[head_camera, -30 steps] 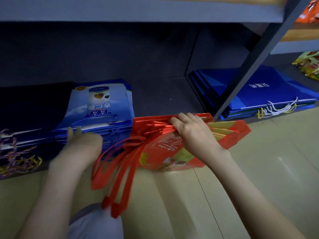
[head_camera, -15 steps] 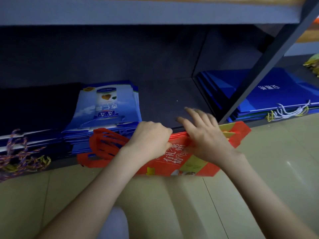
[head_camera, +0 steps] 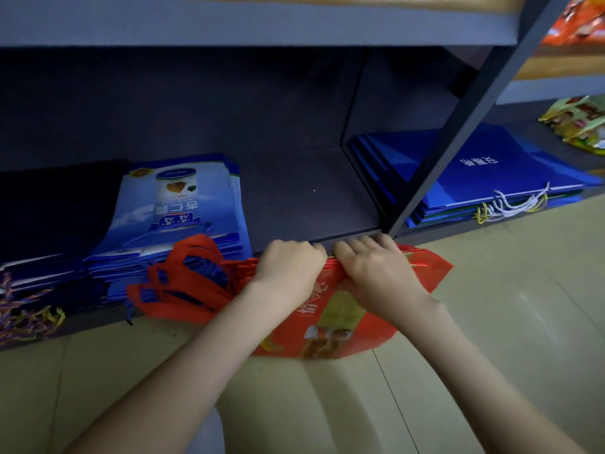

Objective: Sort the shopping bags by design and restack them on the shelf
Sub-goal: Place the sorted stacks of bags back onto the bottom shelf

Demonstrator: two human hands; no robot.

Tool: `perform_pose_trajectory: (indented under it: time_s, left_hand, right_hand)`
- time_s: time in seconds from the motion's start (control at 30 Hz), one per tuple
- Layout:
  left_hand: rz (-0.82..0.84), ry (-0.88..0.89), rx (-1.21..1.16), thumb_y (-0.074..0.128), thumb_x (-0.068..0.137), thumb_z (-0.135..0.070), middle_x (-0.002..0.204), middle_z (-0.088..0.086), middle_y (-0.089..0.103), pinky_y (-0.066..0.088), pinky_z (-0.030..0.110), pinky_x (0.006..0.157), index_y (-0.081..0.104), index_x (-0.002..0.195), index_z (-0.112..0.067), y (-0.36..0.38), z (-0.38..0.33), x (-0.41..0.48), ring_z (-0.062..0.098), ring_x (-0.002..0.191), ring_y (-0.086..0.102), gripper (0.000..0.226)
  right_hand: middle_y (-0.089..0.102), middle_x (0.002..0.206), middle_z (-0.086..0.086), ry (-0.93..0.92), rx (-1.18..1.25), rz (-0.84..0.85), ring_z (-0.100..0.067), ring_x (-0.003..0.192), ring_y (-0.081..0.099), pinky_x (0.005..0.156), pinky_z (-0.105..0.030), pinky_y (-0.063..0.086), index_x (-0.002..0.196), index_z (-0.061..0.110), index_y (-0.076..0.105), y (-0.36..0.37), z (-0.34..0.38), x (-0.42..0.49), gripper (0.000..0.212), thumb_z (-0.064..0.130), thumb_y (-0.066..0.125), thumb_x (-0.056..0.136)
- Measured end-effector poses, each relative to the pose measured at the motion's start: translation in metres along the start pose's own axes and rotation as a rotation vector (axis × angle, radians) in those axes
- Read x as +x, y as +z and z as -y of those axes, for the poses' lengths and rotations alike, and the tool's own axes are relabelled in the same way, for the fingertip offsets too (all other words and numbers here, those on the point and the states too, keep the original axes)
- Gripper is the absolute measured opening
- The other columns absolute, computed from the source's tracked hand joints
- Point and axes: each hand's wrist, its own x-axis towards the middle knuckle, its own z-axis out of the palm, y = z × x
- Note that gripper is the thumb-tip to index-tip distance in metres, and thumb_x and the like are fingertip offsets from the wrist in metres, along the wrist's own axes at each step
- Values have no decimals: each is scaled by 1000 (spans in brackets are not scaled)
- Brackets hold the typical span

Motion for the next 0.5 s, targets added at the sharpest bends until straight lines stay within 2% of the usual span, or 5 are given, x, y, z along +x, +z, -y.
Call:
perform_pose_trajectory:
  time_s: [0.1, 0.23, 0.3, 0.4, 0.5]
  left_hand:
    - [-6, -8, -21, 61, 90, -34, 113, 5, 64, 34, 30, 68, 44, 127, -13, 6, 1, -1, 26, 104, 62, 46]
    - [-19, 44, 18, 65, 86, -35, 117, 4, 62, 32, 31, 68, 35, 136, -13, 2, -21, 10, 26, 109, 59, 61]
    - [-32, 102, 24, 61, 89, -29, 118, 6, 62, 31, 31, 68, 35, 136, -13, 2, -36, 17, 27, 109, 60, 56]
    - [-115, 140, -18, 52, 93, -19, 108, 7, 66, 33, 31, 64, 40, 128, -17, 3, -39, 17, 29, 99, 64, 38]
    - [-253, 125, -185, 52, 94, -31, 94, 3, 68, 36, 30, 61, 42, 124, -26, 0, -27, 5, 28, 88, 64, 33]
  right_hand:
    - [62, 82, -4, 177, -80, 3, -29, 77, 61, 95, -54, 40, 97, 11, 61, 10, -40, -30, 74, 42, 87, 35]
    - [58, 71, -3, 167, 25, -34, -29, 67, 58, 71, -36, 47, 79, 12, 55, 22, -52, -41, 61, 41, 91, 38]
    - [58, 72, -3, 88, 64, -111, -28, 69, 57, 79, -37, 40, 78, 12, 57, 30, -50, -41, 53, 39, 88, 45]
    - [61, 110, -2, 189, 127, -189, -25, 106, 55, 108, -49, 21, 117, 17, 57, 35, -59, -50, 72, 44, 82, 55]
    - [31, 149, -4, 498, 485, -309, -24, 137, 29, 112, -54, 17, 146, 18, 23, 34, -78, -68, 119, 62, 75, 49]
